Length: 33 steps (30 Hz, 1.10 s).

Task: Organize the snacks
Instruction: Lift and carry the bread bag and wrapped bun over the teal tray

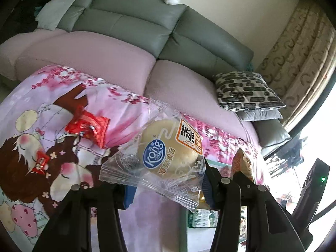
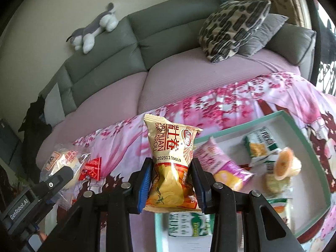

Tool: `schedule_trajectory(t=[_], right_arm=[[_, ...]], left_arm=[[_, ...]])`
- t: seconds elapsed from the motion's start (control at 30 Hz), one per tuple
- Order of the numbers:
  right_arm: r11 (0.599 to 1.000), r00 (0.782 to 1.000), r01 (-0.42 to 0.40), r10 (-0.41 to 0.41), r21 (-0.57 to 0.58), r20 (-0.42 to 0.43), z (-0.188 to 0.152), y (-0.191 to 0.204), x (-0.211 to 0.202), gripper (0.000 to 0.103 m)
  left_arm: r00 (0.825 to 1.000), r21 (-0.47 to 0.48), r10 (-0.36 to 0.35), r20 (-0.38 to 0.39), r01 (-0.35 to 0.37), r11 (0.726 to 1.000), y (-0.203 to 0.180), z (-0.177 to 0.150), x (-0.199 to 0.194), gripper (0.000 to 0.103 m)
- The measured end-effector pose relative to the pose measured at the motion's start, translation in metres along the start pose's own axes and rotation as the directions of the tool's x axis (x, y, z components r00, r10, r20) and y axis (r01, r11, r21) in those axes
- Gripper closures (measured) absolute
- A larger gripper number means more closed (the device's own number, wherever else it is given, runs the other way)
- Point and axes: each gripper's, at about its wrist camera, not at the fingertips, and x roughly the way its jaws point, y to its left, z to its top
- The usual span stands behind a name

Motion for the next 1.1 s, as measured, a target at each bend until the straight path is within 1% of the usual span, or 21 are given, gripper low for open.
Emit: schedule_trajectory(t=[0.2,0.3,0.5,0.7,1.1], right_arm=[[0.997,0.998,0.06,-0.062,0.055,0.031,0.007,-0.032,-0.017,0.064],[0.992,0.994,0.096,-0.099,0.077,0.039,0.008,-0.048,-0.024,0.064],[0.983,0.988,0.148,-0.151,0.112,0.017,0.009,-0.072,-0.025,0.064],[0.979,0.986,0.167,-0.168,0.116,-0.007,0.007,-0.079,-0.02,0.064],[0.972,0.977,0.208,-0.201,0.112,-0.074,0.0,-0.088,0.002,0.063]], left_arm=[[0.999,0.025,-0.03,-0.018,0.031,0.999,-0.022,-0.006,0.007,0.049],[0.998,0.045,-0.044,-0.041,0.046,0.998,-0.034,-0.011,0.014,0.049],[0.993,0.092,-0.066,-0.103,0.075,0.993,-0.059,-0.025,0.031,0.049],[0.985,0.127,-0.075,-0.158,0.096,0.987,-0.081,-0.039,0.048,0.049],[0.968,0.165,-0.073,-0.242,0.115,0.98,-0.102,-0.061,0.076,0.049]])
